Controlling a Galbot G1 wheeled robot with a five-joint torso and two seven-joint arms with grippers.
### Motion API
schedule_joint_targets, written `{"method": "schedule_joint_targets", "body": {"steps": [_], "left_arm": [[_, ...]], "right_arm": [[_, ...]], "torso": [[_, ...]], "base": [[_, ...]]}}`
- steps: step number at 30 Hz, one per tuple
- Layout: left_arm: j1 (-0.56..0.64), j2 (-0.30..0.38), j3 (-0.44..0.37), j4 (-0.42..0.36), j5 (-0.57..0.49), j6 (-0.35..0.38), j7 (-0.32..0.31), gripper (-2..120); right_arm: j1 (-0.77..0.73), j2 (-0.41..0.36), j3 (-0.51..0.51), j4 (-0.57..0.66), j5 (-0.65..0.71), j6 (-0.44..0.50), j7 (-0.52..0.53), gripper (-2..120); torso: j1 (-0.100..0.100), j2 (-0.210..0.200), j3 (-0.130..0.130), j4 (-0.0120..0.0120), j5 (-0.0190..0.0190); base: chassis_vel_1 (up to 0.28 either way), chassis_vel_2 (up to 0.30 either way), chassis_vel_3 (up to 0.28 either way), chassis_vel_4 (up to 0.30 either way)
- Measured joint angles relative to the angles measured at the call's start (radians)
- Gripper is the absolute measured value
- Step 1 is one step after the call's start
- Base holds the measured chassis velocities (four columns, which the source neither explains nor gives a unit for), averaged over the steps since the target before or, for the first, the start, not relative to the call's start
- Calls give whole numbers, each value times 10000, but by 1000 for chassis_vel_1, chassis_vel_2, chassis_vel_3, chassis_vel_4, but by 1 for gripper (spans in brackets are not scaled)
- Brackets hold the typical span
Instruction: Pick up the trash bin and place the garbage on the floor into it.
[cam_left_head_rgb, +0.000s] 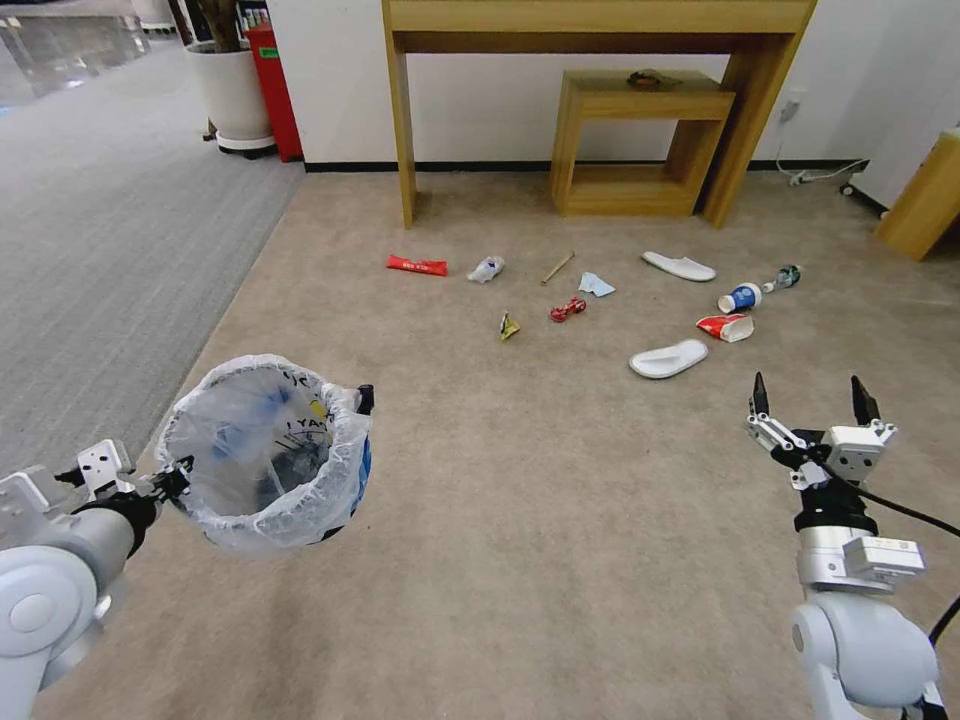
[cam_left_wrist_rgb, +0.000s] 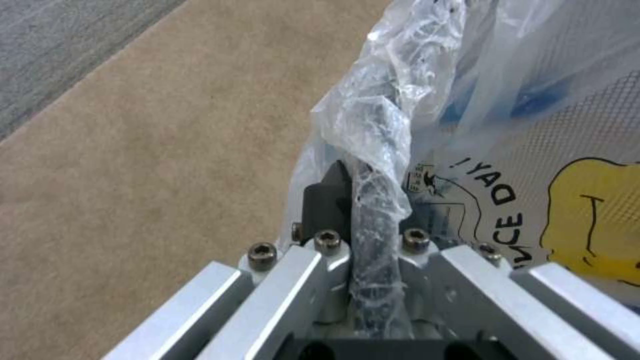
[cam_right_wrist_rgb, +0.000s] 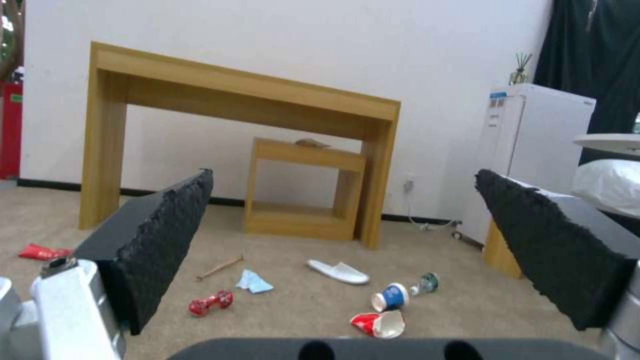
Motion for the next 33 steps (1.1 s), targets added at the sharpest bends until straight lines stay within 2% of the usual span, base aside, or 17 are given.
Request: {"method": "schedule_joint_targets", "body": {"steps": [14, 33], "left_arm": [[-6, 56, -44, -39, -39, 0, 9, 0], [-26, 66, -29, -3, -43, 0, 8, 0]], "right_arm": [[-14, -21, 18, 67, -6, -9, -11, 100], [4, -32, 18, 61, 9, -16, -14, 100]], "torso": [[0, 0, 0, -1, 0], [0, 0, -1, 1, 1]], "base": [[-71, 86, 65, -91], [-44, 156, 46, -154]]}}
